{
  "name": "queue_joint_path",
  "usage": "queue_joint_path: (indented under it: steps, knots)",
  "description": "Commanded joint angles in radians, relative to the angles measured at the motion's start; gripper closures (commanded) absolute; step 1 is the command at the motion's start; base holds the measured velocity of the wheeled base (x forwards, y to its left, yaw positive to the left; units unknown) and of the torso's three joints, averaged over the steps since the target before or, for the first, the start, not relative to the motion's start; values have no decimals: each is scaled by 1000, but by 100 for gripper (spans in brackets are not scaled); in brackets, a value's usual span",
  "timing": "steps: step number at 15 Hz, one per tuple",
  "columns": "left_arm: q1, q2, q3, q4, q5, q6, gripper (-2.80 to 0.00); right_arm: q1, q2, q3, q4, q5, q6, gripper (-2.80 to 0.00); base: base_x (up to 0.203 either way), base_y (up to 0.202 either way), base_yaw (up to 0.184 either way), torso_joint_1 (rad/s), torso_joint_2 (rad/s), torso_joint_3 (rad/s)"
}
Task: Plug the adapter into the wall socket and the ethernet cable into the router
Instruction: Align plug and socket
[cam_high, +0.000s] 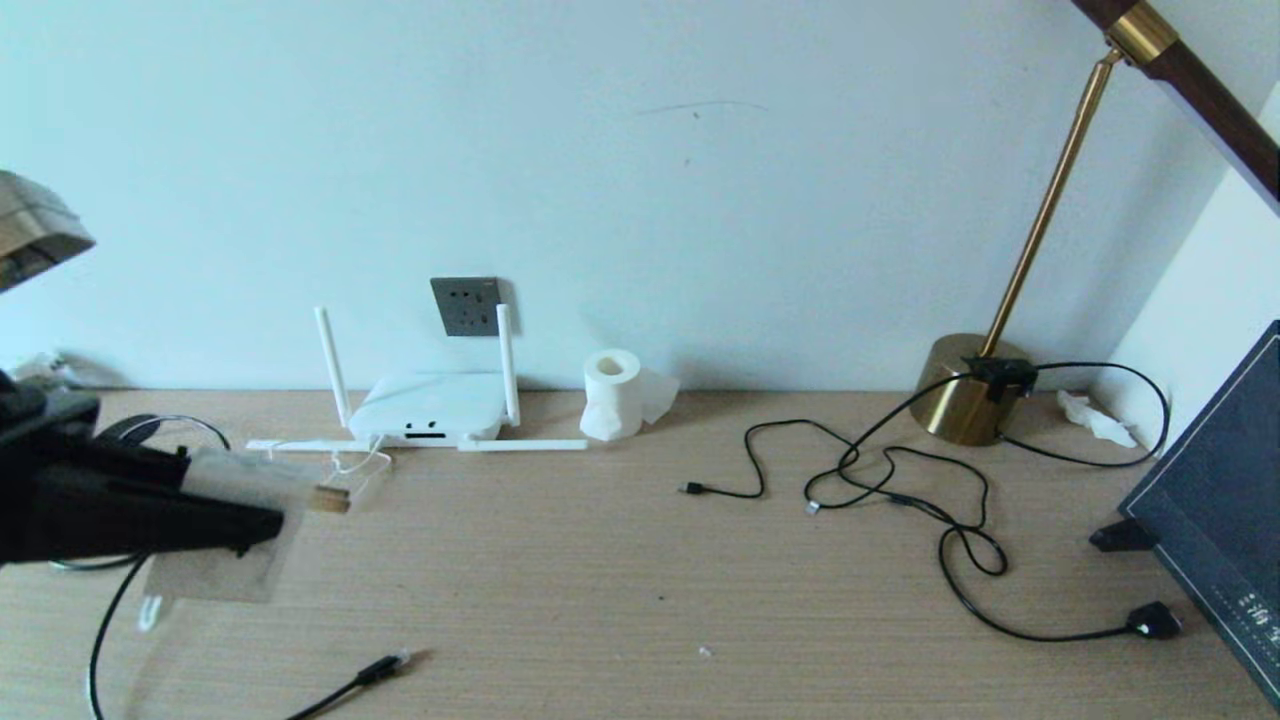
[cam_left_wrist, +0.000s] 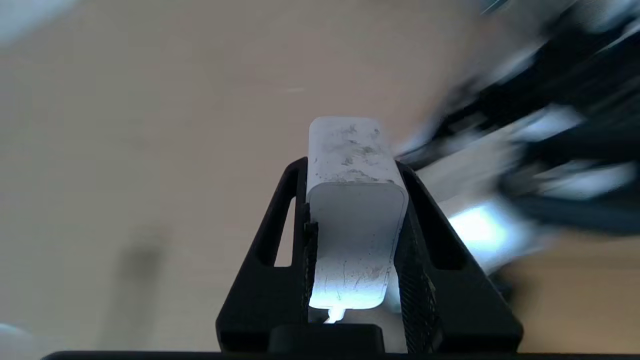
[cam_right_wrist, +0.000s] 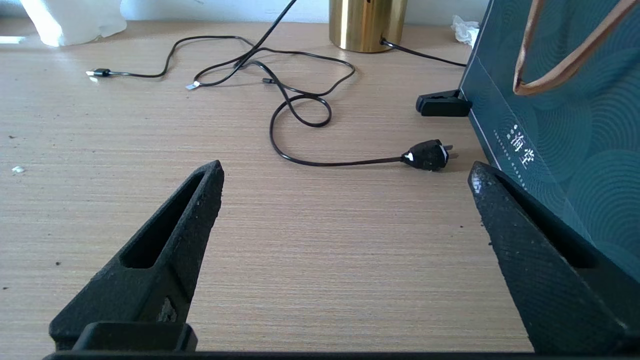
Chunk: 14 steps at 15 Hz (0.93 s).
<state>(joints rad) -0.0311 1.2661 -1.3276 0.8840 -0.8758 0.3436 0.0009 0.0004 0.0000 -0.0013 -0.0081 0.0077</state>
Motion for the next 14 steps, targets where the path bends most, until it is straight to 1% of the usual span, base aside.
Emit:
queue_joint_path:
  steps: [1, 2, 3, 4, 5, 6, 7, 8, 9, 10, 11, 12, 14]
  knots:
    - [2, -80, 89, -63, -64, -221, 0, 1, 0, 0, 0, 0, 0, -280, 0, 0, 0, 0, 0, 0]
    - [5, -99, 151, -114, -99, -296, 0, 1, 1, 1, 0, 0, 0, -280, 0, 0, 0, 0, 0, 0]
    - [8, -111, 212, -187, -117, -399, 0, 1, 0, 2, 0, 0, 0, -280, 0, 0, 0, 0, 0, 0]
    - [13, -111, 270, -304, -124, -516, 0, 0, 1, 1, 0, 0, 0, -280, 0, 0, 0, 0, 0, 0]
    - [16, -108, 345, -450, -127, -604, 0, 1, 1, 1, 0, 0, 0, -280, 0, 0, 0, 0, 0, 0]
    - [18, -107, 441, -621, -128, -652, 0, 1, 0, 0, 0, 0, 0, -280, 0, 0, 0, 0, 0, 0]
    - [20, -103, 538, -825, -126, -678, 0, 1, 1, 0, 0, 0, 0, -280, 0, 0, 0, 0, 0, 0]
    - [21, -87, 646, -1062, -111, -701, 0, 1, 0, 1, 0, 0, 0, -280, 0, 0, 0, 0, 0, 0]
    - [21, -54, 742, -1294, -70, -720, 0, 0, 0, 0, 0, 0, 0, -280, 0, 0, 0, 0, 0, 0]
    - [14, -2, 811, -1489, 5, -733, 0, 1, 1, 0, 0, 0, 0, -280, 0, 0, 0, 0, 0, 0]
    - [3, 74, 850, -1633, 116, -744, 0, 1, 1, 0, 0, 0, 0, -280, 0, 0, 0, 0, 0, 0]
    - [-5, 147, 860, -1714, 222, -751, 0, 1, 1, 0, 0, 0, 0, -280, 0, 0, 0, 0, 0, 0]
    - [-12, 272, 837, -1818, 386, -746, 0, 1, 1, 1, 0, 0, 0, -280, 0, 0, 0, 0, 0, 0]
